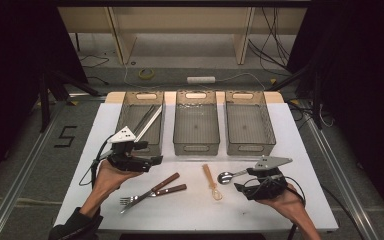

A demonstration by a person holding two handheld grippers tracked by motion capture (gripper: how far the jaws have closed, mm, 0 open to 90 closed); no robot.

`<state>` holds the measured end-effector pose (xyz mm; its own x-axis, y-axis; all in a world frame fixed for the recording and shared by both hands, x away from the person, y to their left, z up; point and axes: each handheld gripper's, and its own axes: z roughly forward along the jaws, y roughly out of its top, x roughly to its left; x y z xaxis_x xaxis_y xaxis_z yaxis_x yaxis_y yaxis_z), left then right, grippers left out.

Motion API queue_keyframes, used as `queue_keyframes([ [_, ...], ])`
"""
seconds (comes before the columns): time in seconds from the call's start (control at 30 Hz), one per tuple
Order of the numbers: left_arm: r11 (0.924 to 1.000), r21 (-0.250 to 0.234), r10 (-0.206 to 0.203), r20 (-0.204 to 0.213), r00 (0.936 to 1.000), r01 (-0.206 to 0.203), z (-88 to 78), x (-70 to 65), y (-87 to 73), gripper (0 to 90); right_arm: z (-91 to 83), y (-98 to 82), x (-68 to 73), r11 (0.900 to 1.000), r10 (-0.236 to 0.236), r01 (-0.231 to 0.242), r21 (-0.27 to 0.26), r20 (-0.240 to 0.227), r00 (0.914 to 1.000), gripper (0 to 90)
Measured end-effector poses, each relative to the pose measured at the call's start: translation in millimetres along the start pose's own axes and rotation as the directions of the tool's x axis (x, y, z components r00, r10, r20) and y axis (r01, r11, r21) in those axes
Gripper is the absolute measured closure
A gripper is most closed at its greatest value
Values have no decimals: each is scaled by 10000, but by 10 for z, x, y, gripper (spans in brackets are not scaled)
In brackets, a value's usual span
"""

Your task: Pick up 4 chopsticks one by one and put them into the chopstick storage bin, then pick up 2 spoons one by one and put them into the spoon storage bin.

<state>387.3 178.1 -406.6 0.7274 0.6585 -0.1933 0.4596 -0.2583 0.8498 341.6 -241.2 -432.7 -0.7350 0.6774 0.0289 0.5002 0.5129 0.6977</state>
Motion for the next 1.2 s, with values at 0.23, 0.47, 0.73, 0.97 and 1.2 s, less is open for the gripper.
queue_keyframes([
  [0.23, 9997, -199, 167, 119, 9998, -165, -22, -64, -64, 160, 30, 77, -153, 9992, -240, 244, 331, -125, 9996, 307],
  [0.47, 9994, -264, 213, 242, 9995, -207, -50, -149, -126, 163, 66, 134, -273, 9958, -469, 486, 777, -234, 9986, 324],
  [0.73, 9968, -726, 315, -179, 9993, -327, -133, -209, -175, 165, 141, 184, -371, 9866, -633, 687, 1479, -409, 9972, 341],
  [0.97, 9979, -589, 264, -75, 9996, -268, -137, -241, -244, 166, 187, 227, -446, 9800, -806, 874, 1787, -446, 9957, 360],
  [1.2, 9983, -526, 230, -97, 9997, -235, -126, -276, -285, 167, 222, 224, -531, 9767, -823, 888, 1954, -413, 9958, 378],
])
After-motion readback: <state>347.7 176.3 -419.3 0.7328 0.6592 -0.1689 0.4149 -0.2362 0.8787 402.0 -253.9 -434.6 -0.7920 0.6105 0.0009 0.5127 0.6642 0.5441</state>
